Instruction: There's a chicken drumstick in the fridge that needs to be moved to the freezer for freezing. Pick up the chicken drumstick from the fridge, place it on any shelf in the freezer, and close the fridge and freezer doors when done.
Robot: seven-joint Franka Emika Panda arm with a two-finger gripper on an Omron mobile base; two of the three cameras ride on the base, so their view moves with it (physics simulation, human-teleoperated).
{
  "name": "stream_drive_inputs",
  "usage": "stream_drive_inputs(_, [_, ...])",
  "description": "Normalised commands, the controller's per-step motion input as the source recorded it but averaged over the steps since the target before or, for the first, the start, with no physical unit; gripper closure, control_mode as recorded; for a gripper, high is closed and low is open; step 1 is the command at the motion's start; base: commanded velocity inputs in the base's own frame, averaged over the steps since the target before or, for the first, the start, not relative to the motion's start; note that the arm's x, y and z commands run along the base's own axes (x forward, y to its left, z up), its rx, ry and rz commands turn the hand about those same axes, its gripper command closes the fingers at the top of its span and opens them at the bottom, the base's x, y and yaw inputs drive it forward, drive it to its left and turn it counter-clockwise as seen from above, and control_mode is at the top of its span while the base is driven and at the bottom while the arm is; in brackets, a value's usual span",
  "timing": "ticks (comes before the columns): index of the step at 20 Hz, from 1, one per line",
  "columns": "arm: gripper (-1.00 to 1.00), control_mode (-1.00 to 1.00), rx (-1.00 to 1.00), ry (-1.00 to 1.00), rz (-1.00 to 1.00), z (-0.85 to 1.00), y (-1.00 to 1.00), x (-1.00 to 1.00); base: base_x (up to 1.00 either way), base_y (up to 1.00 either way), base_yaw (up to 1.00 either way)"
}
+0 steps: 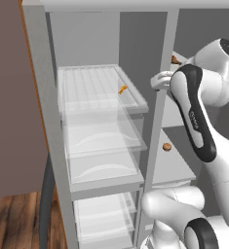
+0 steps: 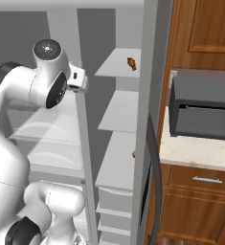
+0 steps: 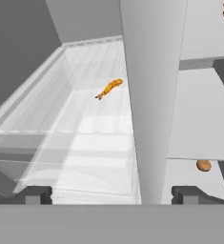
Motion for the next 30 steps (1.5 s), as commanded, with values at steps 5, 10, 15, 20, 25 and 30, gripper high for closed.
stream_drive_inputs(5, [-1.00,-1.00,-0.11,0.00,0.00,-0.28,0.00,-0.44,0.00,0.00,0.00])
stream_drive_inputs(10, [-1.00,-1.00,-0.08,0.00,0.00,-0.33,0.00,-0.23,0.00,0.00,0.00])
stream_drive_inputs(15, [-1.00,-1.00,-0.04,0.00,0.00,-0.29,0.03,-0.10,0.00,0.00,0.00])
stream_drive_inputs(20, [-1.00,1.00,-0.01,0.00,0.00,-0.05,0.00,-0.08,-0.58,0.00,0.00])
stream_drive_inputs(25, [-1.00,1.00,0.00,0.00,0.00,0.00,0.00,0.00,-0.85,0.07,0.00])
stream_drive_inputs(30, [-1.00,1.00,0.00,0.00,0.00,0.00,0.00,0.00,-0.58,0.18,0.00])
